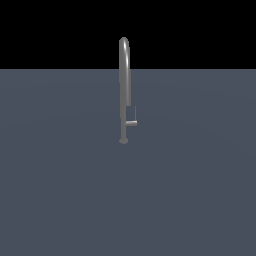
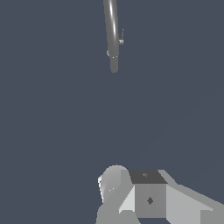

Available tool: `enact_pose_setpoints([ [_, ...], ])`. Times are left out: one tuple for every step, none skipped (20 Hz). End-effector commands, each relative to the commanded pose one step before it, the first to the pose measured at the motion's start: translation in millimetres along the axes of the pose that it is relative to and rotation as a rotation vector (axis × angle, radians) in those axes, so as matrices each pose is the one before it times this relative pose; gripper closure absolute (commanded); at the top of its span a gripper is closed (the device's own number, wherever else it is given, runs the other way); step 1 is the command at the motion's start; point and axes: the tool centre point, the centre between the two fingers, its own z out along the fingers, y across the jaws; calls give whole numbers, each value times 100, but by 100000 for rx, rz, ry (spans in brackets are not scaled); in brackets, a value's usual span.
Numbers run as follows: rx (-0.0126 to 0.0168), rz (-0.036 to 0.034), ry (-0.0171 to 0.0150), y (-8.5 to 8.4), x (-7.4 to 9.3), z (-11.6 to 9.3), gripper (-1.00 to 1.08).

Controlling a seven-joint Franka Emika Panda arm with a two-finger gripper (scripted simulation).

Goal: Turn on the faucet by rotating a designated handle.

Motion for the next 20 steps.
enact_pose_setpoints([
  [0, 0, 0, 1, 0, 0, 108],
  [0, 0, 0, -25, -2, -7, 108],
  [113, 117, -128, 15, 57, 14, 108],
  [137, 141, -153, -16, 65, 7, 108],
  [201, 206, -225, -16, 96, 12, 108],
  [257, 264, -289, -21, 123, 15, 108],
  [310, 319, -348, -29, 148, 18, 108],
  [372, 382, -417, -31, 177, 22, 108],
  [426, 438, -477, -38, 203, 24, 108],
  [486, 499, -545, -42, 232, 28, 108],
  [545, 559, -611, -47, 260, 32, 108],
  [603, 620, -677, -52, 288, 35, 108],
  [664, 682, -744, -57, 317, 39, 108],
  [724, 744, -812, -62, 345, 42, 108],
  [785, 806, -880, -68, 374, 46, 108],
  [848, 870, -950, -72, 404, 49, 108],
  [911, 935, -1021, -78, 434, 53, 108],
  [975, 1000, -1092, -83, 465, 56, 108],
  [1040, 1067, -1165, -88, 496, 60, 108],
  [1106, 1133, -1238, -94, 527, 64, 108],
])
